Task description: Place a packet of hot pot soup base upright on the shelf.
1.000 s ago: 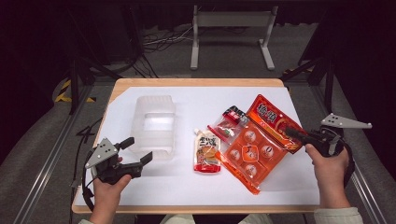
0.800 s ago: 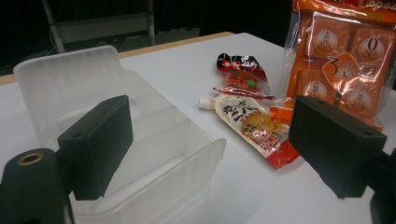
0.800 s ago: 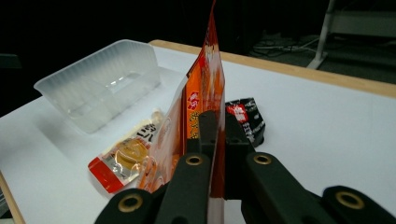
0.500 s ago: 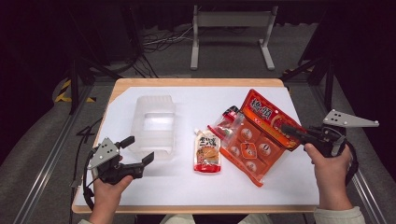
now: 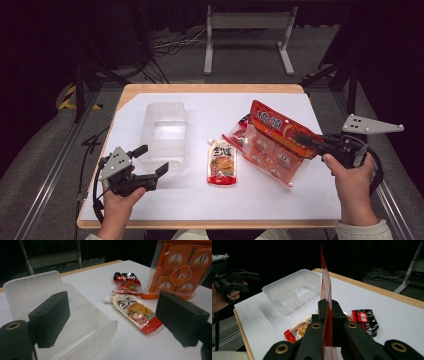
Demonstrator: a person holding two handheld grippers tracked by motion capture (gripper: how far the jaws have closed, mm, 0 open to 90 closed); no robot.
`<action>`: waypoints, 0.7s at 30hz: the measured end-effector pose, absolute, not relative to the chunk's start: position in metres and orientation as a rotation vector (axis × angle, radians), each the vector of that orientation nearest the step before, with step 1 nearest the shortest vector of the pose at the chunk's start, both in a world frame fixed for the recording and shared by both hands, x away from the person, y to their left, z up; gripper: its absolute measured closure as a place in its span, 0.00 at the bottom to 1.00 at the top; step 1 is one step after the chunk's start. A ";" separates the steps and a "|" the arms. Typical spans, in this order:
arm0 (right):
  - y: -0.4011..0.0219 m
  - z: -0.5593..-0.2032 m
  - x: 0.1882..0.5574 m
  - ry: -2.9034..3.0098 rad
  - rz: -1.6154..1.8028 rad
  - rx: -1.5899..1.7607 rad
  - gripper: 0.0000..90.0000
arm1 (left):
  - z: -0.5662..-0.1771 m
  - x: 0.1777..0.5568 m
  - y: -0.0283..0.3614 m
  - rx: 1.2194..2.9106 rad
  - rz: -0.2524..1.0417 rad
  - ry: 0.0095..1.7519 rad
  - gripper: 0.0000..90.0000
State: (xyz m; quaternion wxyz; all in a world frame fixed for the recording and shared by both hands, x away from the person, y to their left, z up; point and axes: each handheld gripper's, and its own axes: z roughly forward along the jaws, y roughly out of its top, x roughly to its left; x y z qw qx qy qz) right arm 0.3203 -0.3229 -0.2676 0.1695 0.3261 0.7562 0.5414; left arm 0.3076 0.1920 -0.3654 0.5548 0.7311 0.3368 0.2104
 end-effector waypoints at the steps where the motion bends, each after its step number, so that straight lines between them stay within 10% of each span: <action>1: -0.322 -0.267 0.320 2.154 1.545 0.923 1.00 | -0.365 0.308 0.191 1.728 0.494 0.796 0.15; 21: -0.300 -0.242 0.325 2.199 1.586 0.805 1.00 | -0.355 0.315 0.147 1.839 0.448 0.693 0.13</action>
